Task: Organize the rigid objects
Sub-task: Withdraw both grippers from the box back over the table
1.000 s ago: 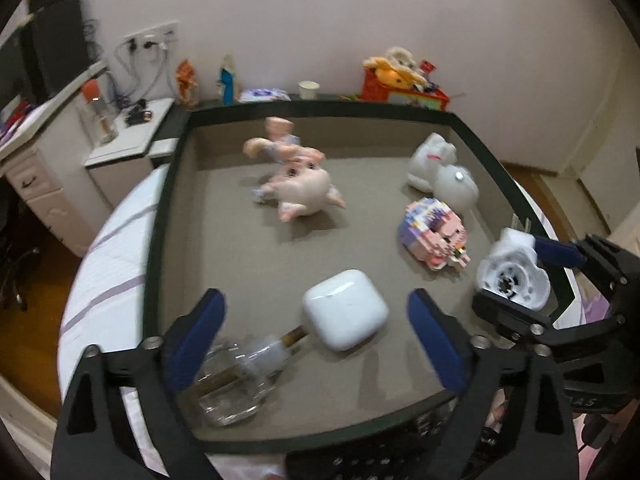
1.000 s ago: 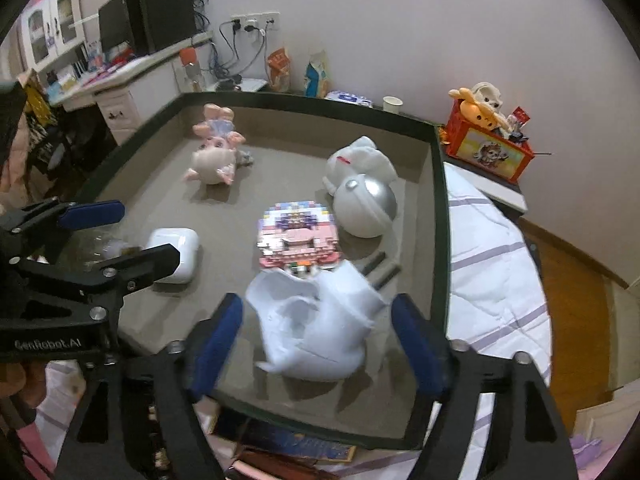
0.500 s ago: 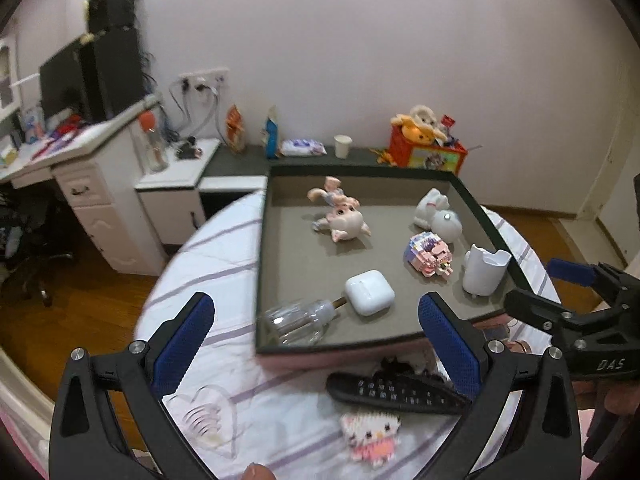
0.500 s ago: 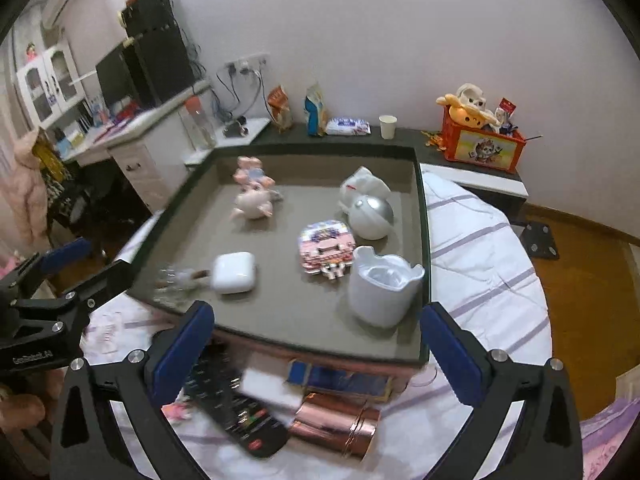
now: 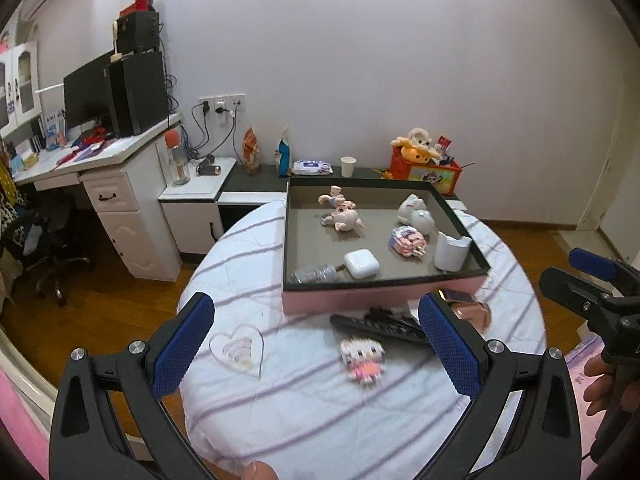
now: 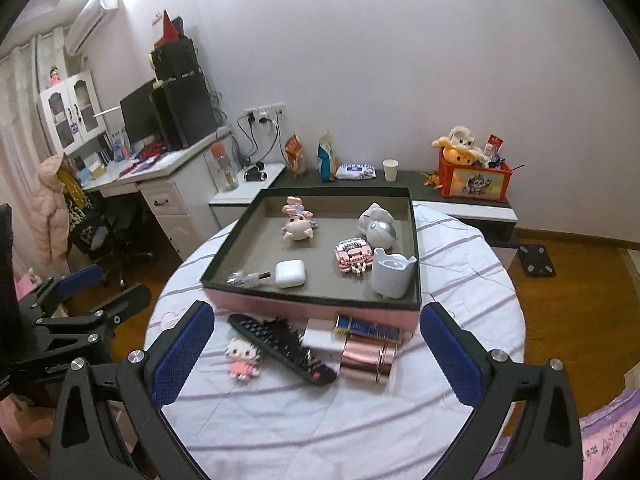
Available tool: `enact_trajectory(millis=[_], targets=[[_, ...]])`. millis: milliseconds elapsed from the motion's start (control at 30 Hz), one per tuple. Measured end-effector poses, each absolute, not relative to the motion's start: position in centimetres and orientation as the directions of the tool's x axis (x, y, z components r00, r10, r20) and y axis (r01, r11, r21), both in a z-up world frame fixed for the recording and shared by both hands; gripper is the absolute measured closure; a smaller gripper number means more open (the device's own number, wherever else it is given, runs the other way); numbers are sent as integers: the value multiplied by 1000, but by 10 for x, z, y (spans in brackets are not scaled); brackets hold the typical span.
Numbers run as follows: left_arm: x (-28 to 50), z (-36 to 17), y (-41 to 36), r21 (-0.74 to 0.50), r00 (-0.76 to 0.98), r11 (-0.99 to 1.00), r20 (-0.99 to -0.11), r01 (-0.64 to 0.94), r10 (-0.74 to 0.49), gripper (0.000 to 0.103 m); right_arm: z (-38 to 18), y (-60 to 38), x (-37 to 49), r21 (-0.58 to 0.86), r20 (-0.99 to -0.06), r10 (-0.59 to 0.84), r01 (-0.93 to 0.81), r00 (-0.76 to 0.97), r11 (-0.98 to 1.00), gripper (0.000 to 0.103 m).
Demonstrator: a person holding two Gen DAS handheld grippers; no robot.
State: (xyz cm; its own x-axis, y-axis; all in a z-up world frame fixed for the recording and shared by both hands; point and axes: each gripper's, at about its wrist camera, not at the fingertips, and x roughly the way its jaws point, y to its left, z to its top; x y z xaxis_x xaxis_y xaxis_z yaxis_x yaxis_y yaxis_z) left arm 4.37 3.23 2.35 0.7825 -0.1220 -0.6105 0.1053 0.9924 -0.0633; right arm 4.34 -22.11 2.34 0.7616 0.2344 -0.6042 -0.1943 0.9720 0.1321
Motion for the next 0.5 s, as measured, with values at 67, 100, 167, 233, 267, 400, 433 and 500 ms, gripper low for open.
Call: enact_trajectory(millis=[67, 100, 167, 233, 267, 400, 433, 500], targets=[[28, 24, 35, -76, 786, 992, -606, 101, -126, 0, 25, -221, 27, 121, -597, 223, -188, 770, 975, 0], [23, 24, 36, -82, 785, 992, -606, 100, -129, 0, 24, -222, 21, 120, -595, 223, -188, 772, 975, 0], [13, 22, 37, -91, 784, 991, -605, 101, -136, 0, 23, -223, 9, 118, -597, 222, -189, 771, 975, 0], [2, 19, 37, -91, 781, 991, -611, 97, -132, 0, 20, -223, 0, 114, -603, 211, -179, 769, 977, 0], [-2, 18, 37, -92, 780, 991, -612, 93, -130, 0, 18, -224, -3, 116, -607, 210, -175, 766, 978, 0], [-14, 9, 39, -100, 766, 991, -629, 84, -128, 0, 8, -226, -12, 125, -625, 194, -149, 756, 981, 0], [-16, 9, 39, -96, 767, 992, -630, 79, -122, 0, 7, -227, -14, 124, -626, 191, -144, 756, 982, 0], [-22, 10, 39, -99, 771, 992, -625, 80, -124, 0, 8, -226, -19, 123, -624, 187, -141, 759, 982, 0]])
